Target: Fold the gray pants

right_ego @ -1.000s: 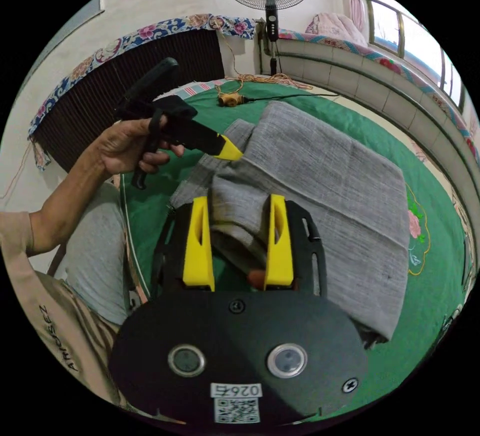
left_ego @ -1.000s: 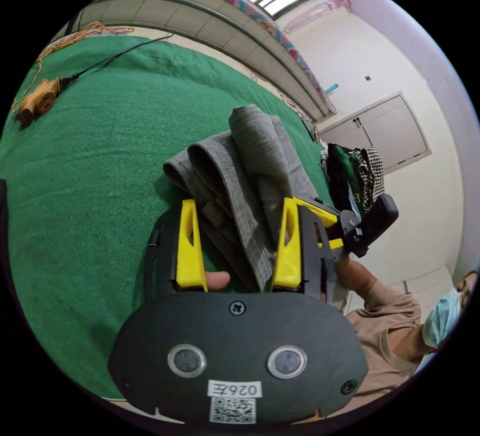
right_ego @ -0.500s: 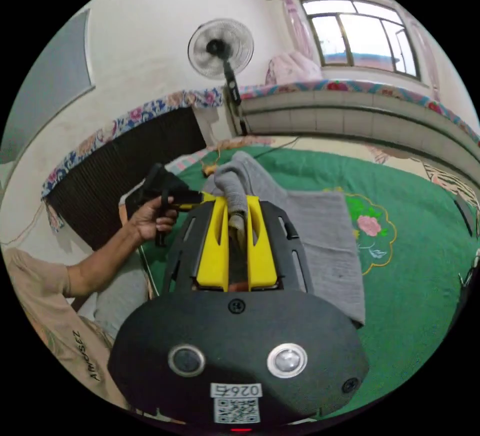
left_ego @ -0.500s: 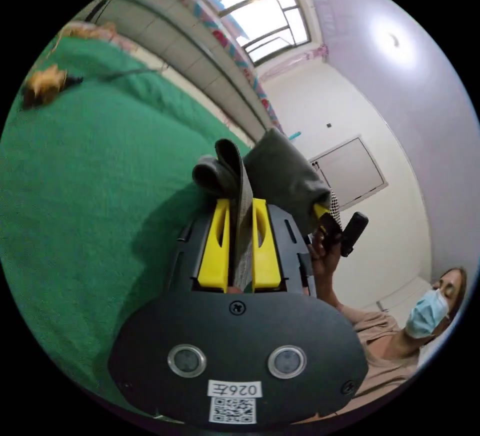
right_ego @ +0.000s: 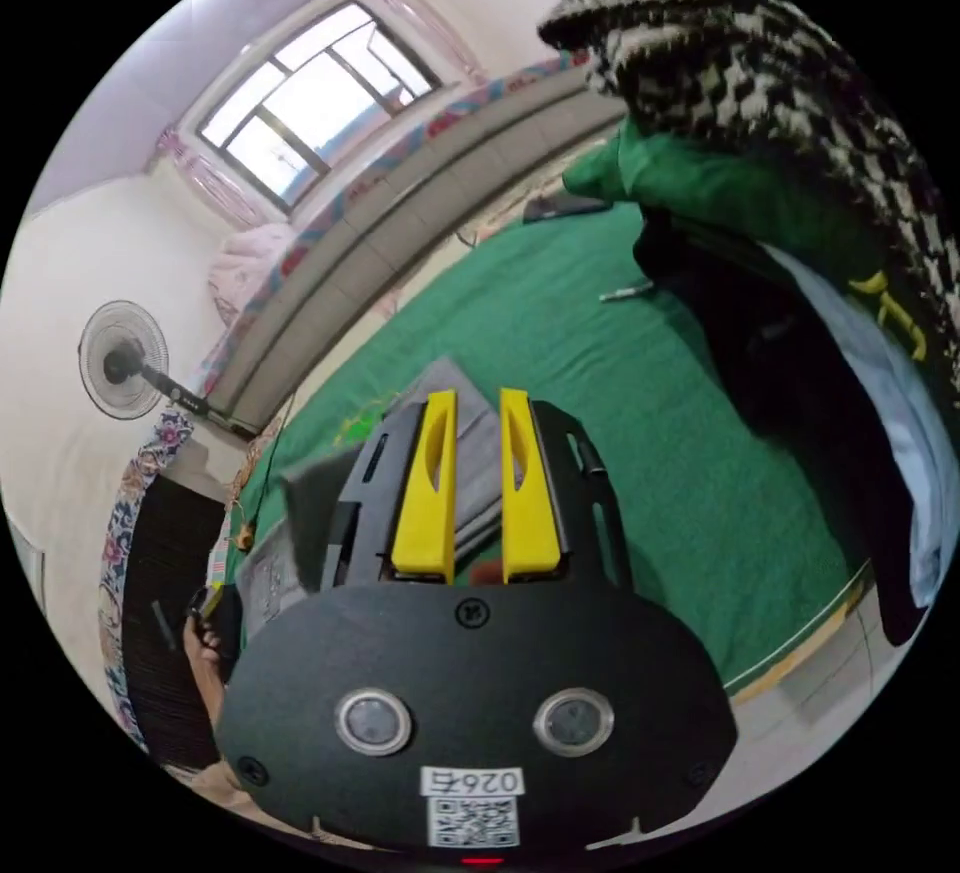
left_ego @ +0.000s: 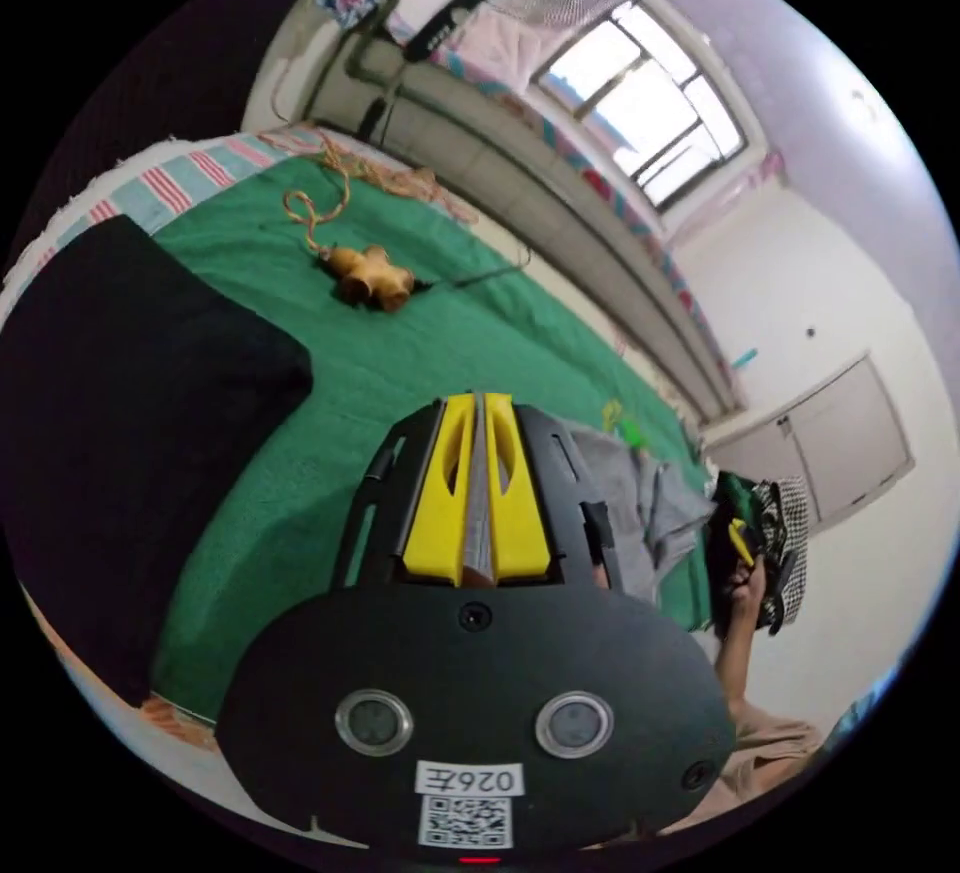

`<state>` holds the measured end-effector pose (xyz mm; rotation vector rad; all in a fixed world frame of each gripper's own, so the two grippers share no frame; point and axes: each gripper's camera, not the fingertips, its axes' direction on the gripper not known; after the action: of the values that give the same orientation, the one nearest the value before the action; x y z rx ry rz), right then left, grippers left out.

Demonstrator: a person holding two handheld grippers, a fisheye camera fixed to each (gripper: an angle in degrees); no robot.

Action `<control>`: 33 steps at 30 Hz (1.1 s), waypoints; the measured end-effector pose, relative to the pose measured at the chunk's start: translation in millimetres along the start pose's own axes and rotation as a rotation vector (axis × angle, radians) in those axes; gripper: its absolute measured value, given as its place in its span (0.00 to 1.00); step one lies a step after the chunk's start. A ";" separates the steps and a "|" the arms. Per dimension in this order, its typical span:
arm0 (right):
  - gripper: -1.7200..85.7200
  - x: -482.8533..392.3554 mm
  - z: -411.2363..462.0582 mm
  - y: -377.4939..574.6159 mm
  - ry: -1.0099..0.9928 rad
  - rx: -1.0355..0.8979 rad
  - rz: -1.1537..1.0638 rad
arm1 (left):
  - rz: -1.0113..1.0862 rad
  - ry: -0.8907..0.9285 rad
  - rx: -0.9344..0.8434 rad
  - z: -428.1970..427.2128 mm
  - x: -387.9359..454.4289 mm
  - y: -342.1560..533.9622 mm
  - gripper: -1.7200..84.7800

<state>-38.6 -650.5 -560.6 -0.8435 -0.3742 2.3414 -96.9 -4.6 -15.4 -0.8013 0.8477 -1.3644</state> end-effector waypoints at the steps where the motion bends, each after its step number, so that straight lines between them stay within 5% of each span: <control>1: 0.10 -10.1 -8.0 -1.9 -0.004 0.047 -0.057 | 0.005 0.017 0.039 -4.0 1.1 1.9 0.07; 4: 0.12 -57.8 2.2 -1.6 -0.047 -0.018 -0.301 | 0.095 0.013 0.047 5.7 21.5 2.5 0.16; 8: 0.16 -123.1 39.7 22.8 -0.138 -0.225 -0.539 | 0.198 -0.050 -0.244 75.0 50.0 -3.5 0.28; 14: 0.27 -203.3 113.9 107.1 0.069 -0.503 -0.888 | 0.291 -0.295 -0.344 125.1 81.6 9.5 0.24; 19: 0.05 -222.3 96.6 109.9 0.169 -0.423 -1.013 | 0.334 -0.225 -0.351 119.8 84.6 9.7 0.13; 23: 0.03 -205.8 55.9 73.2 0.010 -0.408 -0.835 | 0.253 -0.040 -0.251 87.3 73.1 5.1 0.10; 25: 0.03 -198.0 -6.4 45.7 0.002 -0.240 -0.786 | 0.278 -0.003 -0.190 66.3 78.6 2.8 0.09; 30: 0.03 -164.8 -140.3 -14.8 0.064 0.115 -0.670 | 0.398 -0.091 -0.039 6.2 105.5 -18.1 0.08; 33: 0.03 -141.0 -184.8 -56.0 0.294 0.200 -0.623 | 0.411 -0.210 0.003 -10.6 107.8 -43.5 0.09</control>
<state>192.9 -686.8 -608.0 -0.8147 -0.2284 1.6239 -124.9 -114.4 12.6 -0.7068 0.7924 -0.9027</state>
